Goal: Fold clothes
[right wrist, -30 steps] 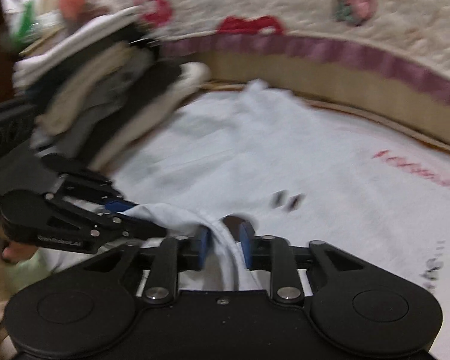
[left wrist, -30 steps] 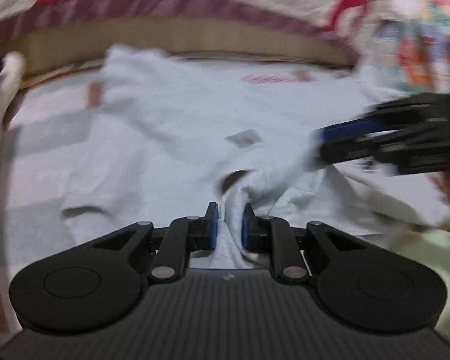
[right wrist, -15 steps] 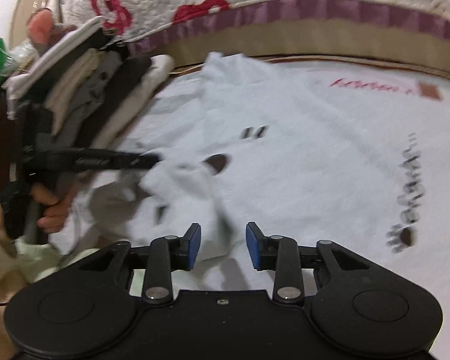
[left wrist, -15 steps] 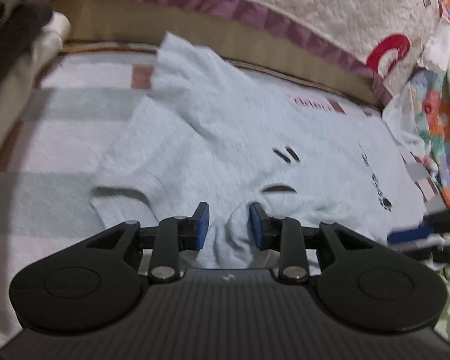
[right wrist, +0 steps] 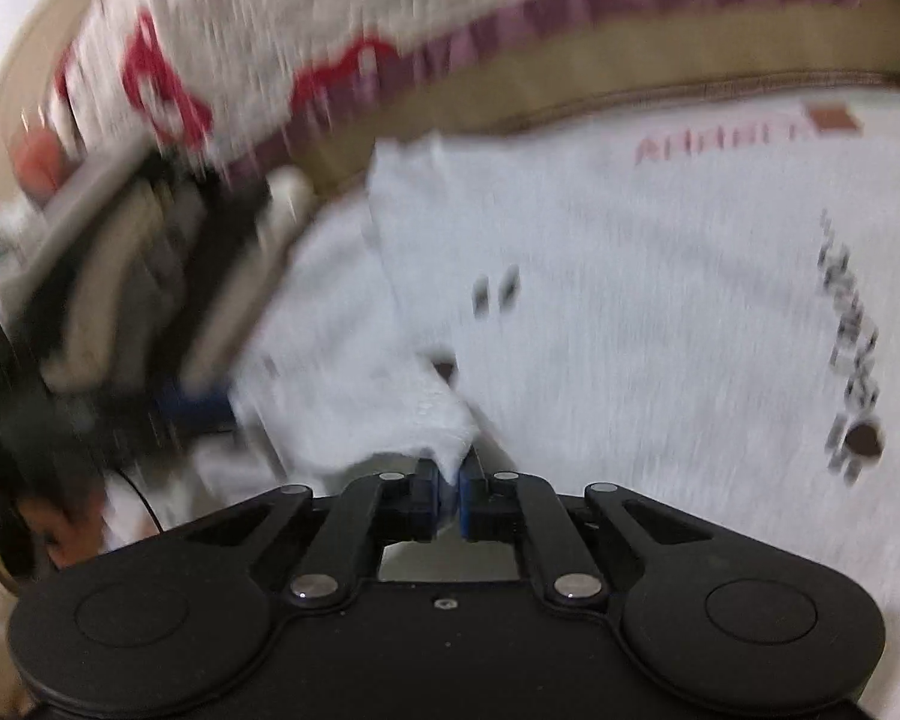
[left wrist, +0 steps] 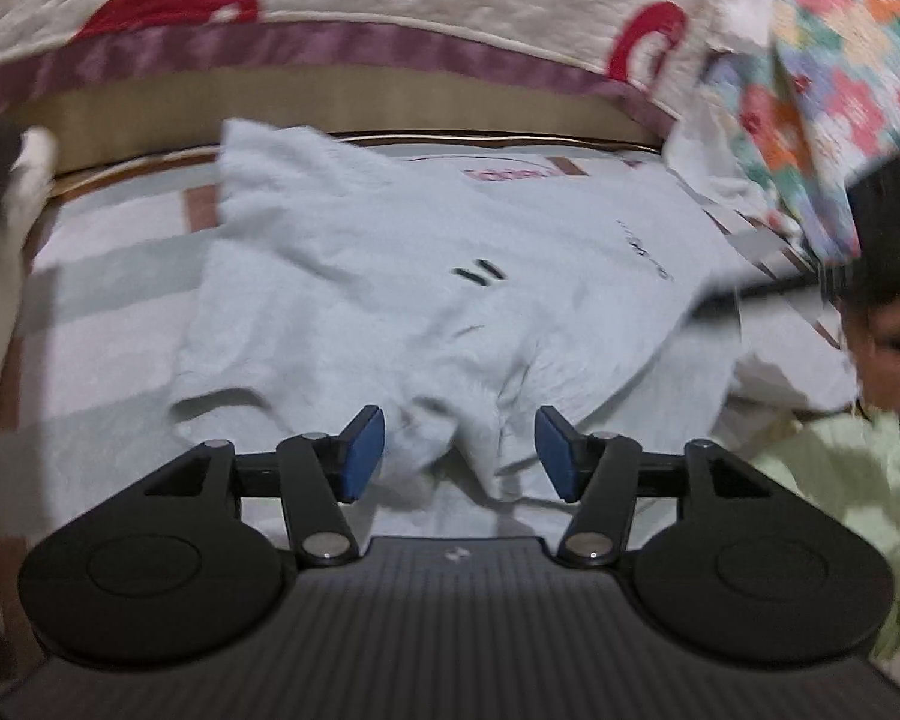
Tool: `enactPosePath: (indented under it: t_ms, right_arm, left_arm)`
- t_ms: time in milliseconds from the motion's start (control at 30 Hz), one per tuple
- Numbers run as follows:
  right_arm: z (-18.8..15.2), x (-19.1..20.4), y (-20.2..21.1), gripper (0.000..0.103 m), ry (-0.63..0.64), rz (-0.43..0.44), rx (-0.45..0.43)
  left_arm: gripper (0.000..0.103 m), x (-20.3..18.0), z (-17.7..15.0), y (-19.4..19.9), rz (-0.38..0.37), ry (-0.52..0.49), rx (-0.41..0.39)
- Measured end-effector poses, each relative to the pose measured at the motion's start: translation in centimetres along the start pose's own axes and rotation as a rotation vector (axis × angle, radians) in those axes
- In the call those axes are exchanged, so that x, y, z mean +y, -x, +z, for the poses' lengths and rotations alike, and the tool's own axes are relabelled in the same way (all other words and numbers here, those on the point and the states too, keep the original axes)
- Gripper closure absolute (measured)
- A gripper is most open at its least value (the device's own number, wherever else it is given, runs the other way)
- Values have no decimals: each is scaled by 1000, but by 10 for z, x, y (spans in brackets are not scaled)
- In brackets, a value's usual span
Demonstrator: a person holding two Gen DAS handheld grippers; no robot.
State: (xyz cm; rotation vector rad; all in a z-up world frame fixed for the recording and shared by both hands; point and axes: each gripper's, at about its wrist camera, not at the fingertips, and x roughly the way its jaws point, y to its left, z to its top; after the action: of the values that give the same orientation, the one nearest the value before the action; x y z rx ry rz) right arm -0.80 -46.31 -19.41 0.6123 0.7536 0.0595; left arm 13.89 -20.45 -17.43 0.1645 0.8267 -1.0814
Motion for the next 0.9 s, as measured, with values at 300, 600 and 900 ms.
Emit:
enactPosePath:
  t_ms: [300, 600, 900]
  right_arm:
    - [42, -8, 30, 95, -41, -25, -131]
    - [52, -50, 18, 83, -9, -409, -110]
    - [-1, 18, -8, 60, 239, -90, 45]
  left_arm:
    - [40, -24, -14, -26, 30, -91, 68]
    - [41, -9, -17, -35, 154, -21, 71]
    - [41, 4, -13, -31, 143, 70, 36]
